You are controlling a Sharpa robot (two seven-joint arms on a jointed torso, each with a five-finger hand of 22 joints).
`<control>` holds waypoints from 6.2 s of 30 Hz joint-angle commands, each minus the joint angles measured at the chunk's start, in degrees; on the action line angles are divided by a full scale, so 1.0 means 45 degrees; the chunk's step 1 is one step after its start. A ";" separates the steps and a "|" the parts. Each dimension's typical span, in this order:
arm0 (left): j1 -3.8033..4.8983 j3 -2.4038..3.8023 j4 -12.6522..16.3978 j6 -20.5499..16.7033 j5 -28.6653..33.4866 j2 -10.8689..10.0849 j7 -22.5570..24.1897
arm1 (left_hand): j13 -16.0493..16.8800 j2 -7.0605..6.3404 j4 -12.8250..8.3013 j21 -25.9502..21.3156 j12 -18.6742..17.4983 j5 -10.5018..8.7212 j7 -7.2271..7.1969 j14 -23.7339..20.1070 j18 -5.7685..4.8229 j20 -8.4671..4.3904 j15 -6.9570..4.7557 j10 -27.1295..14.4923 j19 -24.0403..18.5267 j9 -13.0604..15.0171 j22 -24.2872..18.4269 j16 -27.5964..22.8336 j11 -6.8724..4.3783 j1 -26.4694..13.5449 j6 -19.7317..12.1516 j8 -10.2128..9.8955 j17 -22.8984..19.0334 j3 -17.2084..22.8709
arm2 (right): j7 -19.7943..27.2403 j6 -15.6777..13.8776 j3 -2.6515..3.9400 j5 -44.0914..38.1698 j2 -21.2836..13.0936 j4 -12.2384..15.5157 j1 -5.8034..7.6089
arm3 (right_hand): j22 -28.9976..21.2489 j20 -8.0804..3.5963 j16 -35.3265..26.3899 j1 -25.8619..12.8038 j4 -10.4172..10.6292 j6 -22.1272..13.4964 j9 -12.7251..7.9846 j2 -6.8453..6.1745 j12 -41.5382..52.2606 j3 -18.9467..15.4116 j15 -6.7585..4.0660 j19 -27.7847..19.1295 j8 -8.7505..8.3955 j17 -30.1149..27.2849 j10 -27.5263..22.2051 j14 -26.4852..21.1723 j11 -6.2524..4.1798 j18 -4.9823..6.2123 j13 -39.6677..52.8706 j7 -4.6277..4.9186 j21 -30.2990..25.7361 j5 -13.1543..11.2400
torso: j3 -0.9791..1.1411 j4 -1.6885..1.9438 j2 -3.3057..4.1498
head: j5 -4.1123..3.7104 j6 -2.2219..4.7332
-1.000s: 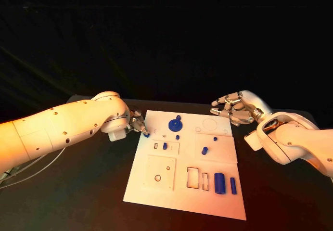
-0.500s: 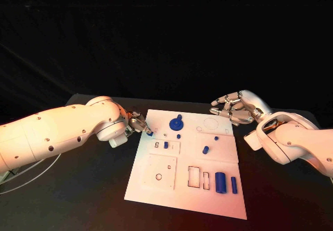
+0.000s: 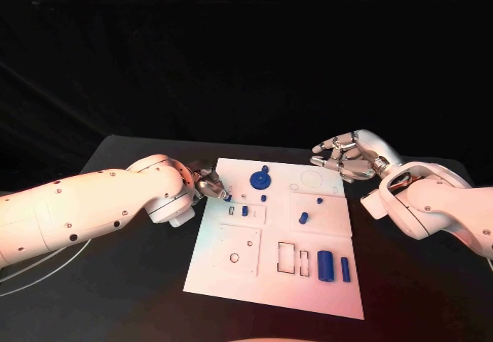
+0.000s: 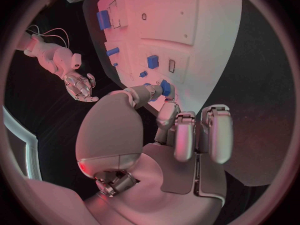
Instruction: Assemble the parts on the task board
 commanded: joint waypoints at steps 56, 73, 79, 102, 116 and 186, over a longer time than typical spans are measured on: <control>-0.0235 -0.0103 -0.0787 0.2091 -0.0366 0.0844 -0.1197 | 0.1697 0.0634 -0.0128 0.0137 0.0918 -0.0174 -0.0979 0.1338 -0.0250 -0.0268 -0.0347 0.1473 0.0801 0.1765 0.2483 0.0083 -0.0592 -0.0670 0.1044 0.1959 0.3353 -0.0447 | 0.0032 0.0175 0.0000 -0.0034 -0.0073 0.0146 -0.0013 | -0.0011 -0.0027 -0.0086 -0.0058 0.0006 -0.0122 0.0011 0.0110 0.0066 -0.0090 0.0003 0.0076 0.0070 -0.0012 -0.0055 0.0008 -0.0031 0.0245 -0.0022 0.0002 -0.0040 0.0038 | 0.0007 -0.0001 -0.0003 | -0.0063 -0.0309; -0.0227 -0.0095 -0.0862 0.2423 -0.1173 0.0980 -0.1248 | 0.1785 0.0768 -0.0152 0.0149 0.0940 -0.0213 -0.1026 0.1338 -0.0256 -0.0284 -0.0378 0.1529 0.0815 0.1779 0.2503 0.0083 -0.0627 -0.0758 0.1116 0.1980 0.3353 -0.0811 | 0.0027 0.0170 0.0000 -0.0036 -0.0075 0.0146 -0.0013 | -0.0011 -0.0027 -0.0086 -0.0058 0.0006 -0.0122 0.0011 0.0110 0.0066 -0.0090 0.0003 0.0076 0.0070 -0.0012 -0.0055 0.0008 -0.0031 0.0245 -0.0022 0.0002 -0.0040 0.0038 | 0.0003 0.0009 0.0000 | -0.0052 -0.0301; -0.0226 -0.0095 -0.0853 0.2570 -0.1203 0.0968 -0.1252 | 0.1860 0.0891 -0.0128 0.0153 0.0956 -0.0262 -0.1065 0.1338 -0.0258 -0.0295 -0.0399 0.1564 0.0821 0.1776 0.2512 0.0083 -0.0653 -0.0834 0.1157 0.1985 0.3353 -0.1206 | 0.0032 0.0174 0.0000 -0.0036 -0.0070 0.0139 -0.0013 | -0.0011 -0.0027 -0.0086 -0.0058 0.0006 -0.0122 0.0011 0.0110 0.0066 -0.0090 0.0003 0.0076 0.0070 -0.0012 -0.0055 0.0008 -0.0031 0.0245 -0.0022 0.0002 -0.0040 0.0038 | -0.0005 0.0004 0.0001 | -0.0038 -0.0320; -0.0226 -0.0095 -0.0843 0.2714 -0.1446 0.0956 -0.1262 | 0.2023 0.1094 0.0021 0.0163 0.0984 -0.0349 -0.1161 0.1338 -0.0264 -0.0331 -0.0451 0.1621 0.0837 0.1698 0.2535 0.0083 -0.0723 -0.0990 0.1260 0.1973 0.3353 -0.2355 | 0.0042 0.0154 0.0000 -0.0037 -0.0101 0.0151 -0.0013 | -0.0016 -0.0027 -0.0105 -0.0059 -0.0017 -0.0117 0.0017 0.0120 0.0062 -0.0116 0.0001 0.0086 0.0085 -0.0015 -0.0084 0.0008 -0.0035 0.0246 -0.0053 -0.0002 -0.0069 0.0065 | 0.0005 -0.0005 -0.0002 | -0.0041 -0.0344; -0.0227 -0.0096 -0.0818 0.2742 -0.1593 0.0944 -0.1264 | 0.1941 0.1032 -0.0198 0.0133 0.0887 -0.0295 -0.1171 0.1338 -0.0254 -0.0356 -0.0473 0.1550 0.0816 0.1637 0.2500 0.0083 -0.0744 -0.0697 0.1172 0.1914 0.3353 -0.2631 | 0.0060 0.0142 0.0000 -0.0038 -0.0133 0.0178 -0.0013 | -0.0016 -0.0027 -0.0105 -0.0059 -0.0017 -0.0117 0.0017 0.0120 0.0062 -0.0116 0.0001 0.0086 0.0085 -0.0015 -0.0084 0.0008 -0.0035 0.0246 -0.0053 -0.0002 -0.0069 0.0065 | 0.0000 0.0006 -0.0008 | -0.0068 -0.0326; -0.1497 -0.0048 0.1108 -0.3079 -0.2519 -0.0615 0.0869 | 0.1874 0.1376 0.0311 0.0091 0.0701 -0.0506 -0.1074 0.1338 -0.0240 -0.0392 -0.0429 0.1480 0.0796 0.1493 0.2461 0.0083 -0.0670 -0.0465 0.1126 0.2001 0.3353 -0.2542 | 0.0113 0.0179 0.0000 -0.0018 -0.0247 0.0169 -0.0016 | -0.0025 -0.0028 -0.0117 -0.0067 -0.0019 -0.0108 0.0022 0.0122 0.0060 -0.0133 0.0000 0.0087 0.0096 -0.0020 -0.0098 0.0008 -0.0036 0.0249 -0.0071 -0.0005 -0.0094 0.0069 | -0.0005 -0.0001 -0.0005 | -0.0023 -0.0241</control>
